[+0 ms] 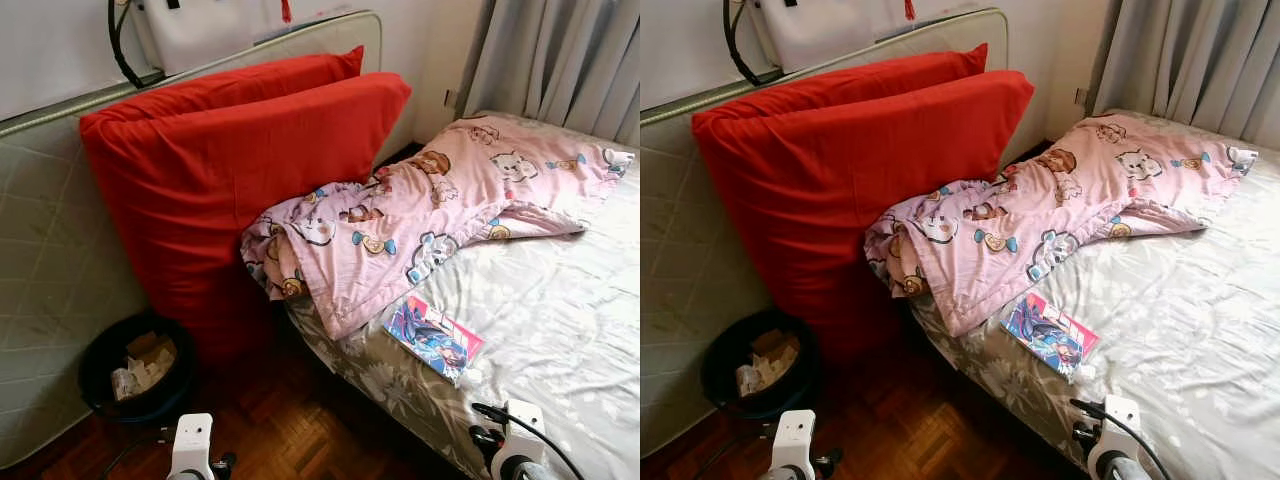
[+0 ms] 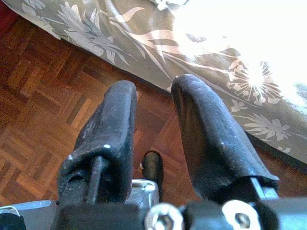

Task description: Clean up the room

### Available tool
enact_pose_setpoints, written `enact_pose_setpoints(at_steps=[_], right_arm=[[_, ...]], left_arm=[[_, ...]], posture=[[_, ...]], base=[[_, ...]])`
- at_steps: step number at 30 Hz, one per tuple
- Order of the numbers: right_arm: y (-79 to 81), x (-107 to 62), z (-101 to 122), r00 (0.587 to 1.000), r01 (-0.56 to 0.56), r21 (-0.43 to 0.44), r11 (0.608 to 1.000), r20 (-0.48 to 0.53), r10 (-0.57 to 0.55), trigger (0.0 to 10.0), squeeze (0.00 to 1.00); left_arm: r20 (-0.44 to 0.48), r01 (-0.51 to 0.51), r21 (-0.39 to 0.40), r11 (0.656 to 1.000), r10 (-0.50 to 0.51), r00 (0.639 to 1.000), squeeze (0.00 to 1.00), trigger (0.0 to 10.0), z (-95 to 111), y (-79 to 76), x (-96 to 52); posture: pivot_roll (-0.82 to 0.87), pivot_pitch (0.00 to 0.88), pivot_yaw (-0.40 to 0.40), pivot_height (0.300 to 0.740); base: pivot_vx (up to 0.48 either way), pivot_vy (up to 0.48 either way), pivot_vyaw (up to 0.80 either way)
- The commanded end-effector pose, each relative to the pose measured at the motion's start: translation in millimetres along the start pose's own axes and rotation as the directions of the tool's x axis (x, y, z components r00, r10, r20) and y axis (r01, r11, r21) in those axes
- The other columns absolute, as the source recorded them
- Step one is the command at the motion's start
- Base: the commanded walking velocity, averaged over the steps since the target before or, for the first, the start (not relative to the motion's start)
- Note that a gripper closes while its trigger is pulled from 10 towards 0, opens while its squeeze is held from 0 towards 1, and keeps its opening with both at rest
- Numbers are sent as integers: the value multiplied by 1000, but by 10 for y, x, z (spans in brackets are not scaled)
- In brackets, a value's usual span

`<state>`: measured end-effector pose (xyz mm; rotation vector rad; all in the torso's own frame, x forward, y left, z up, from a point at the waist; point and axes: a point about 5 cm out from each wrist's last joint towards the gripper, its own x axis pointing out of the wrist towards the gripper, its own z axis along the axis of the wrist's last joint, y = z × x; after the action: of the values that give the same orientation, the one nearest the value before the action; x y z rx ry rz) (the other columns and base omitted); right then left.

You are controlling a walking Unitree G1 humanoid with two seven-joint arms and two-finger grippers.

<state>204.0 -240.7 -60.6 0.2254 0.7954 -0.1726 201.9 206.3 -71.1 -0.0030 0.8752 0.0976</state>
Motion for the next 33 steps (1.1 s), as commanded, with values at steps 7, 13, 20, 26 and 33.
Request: enact_pose_setpoints(at_steps=[7, 13, 20, 26, 33], right_arm=[[-12, -2, 5, 1000, 8, 7, 1000, 6, -8, 10000, 0], [-15, -3, 9, 1000, 15, 16, 1000, 16, -15, 10000, 0], [-20, -4, 9, 1000, 23, 21, 1000, 18, -23, 10000, 0], [-21, -4, 10, 999, 29, 29, 999, 21, -30, 10000, 0], [-23, -4, 11, 999, 32, 30, 999, 23, -33, 10000, 0]], left_arm=[[-4, -8, -12, 1000, 8, 1000, 0, 10000, -10, 25, -3], [-4, -6, -9, 1000, 6, 1000, 0, 10000, -10, 24, -3], [-2, 1, -11, 1000, -1, 1000, 0, 10000, -7, 19, -3], [-2, 4, -11, 1000, -4, 1000, 0, 10000, -5, 18, -2], [-2, 4, -12, 1000, -4, 1000, 0, 10000, -6, 17, -3]], posture=[[-128, 0, 26, 740], [-127, 0, 27, 740], [-128, 0, 27, 740], [-128, 0, 26, 740], [-127, 0, 26, 740]], base=[[153, 0, 0], [282, 0, 0], [296, 0, 0], [311, 0, 0], [312, 0, 0]])
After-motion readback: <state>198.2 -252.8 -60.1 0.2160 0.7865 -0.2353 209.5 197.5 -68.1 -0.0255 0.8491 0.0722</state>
